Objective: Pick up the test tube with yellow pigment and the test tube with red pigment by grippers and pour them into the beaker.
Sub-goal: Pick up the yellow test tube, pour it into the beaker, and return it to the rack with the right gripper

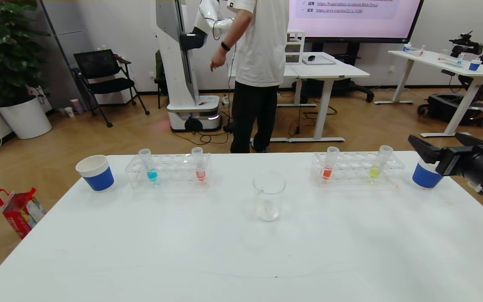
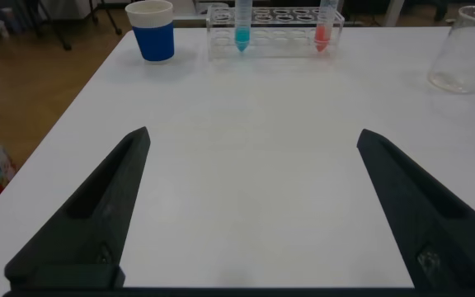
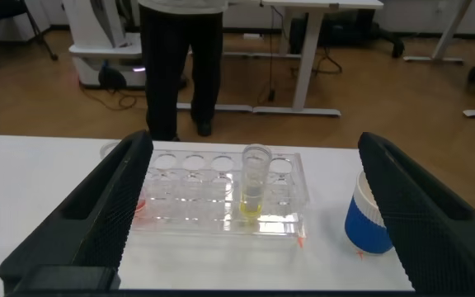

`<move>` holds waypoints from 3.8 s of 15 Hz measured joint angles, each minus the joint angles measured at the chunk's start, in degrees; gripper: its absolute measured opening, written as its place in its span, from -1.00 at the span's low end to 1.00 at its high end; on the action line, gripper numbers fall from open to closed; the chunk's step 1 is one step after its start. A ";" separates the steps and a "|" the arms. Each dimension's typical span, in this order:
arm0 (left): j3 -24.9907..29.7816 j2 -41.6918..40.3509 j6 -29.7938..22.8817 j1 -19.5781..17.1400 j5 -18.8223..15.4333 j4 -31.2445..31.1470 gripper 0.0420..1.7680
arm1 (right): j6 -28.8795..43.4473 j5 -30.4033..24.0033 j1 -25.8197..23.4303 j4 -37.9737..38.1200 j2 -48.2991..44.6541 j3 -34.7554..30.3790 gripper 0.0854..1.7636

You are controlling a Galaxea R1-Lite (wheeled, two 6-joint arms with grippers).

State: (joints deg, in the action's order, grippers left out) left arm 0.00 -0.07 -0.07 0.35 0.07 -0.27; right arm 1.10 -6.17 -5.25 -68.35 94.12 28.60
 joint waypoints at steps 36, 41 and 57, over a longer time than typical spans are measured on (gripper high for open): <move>0.00 0.00 0.00 0.00 0.00 0.02 0.98 | 1.85 -12.02 -4.28 -14.19 40.78 26.31 -0.46; 0.00 0.00 0.02 0.00 0.00 0.00 0.98 | -0.24 -11.69 -3.91 -13.87 39.61 26.39 -0.50; 0.00 0.00 0.02 0.00 0.02 0.02 0.98 | -5.67 -14.93 2.84 -1.93 26.42 32.04 -0.50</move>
State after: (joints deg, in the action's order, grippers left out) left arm 0.00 -0.07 -0.05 0.35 0.10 -0.24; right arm -4.57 -21.10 -2.41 -70.28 120.54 60.64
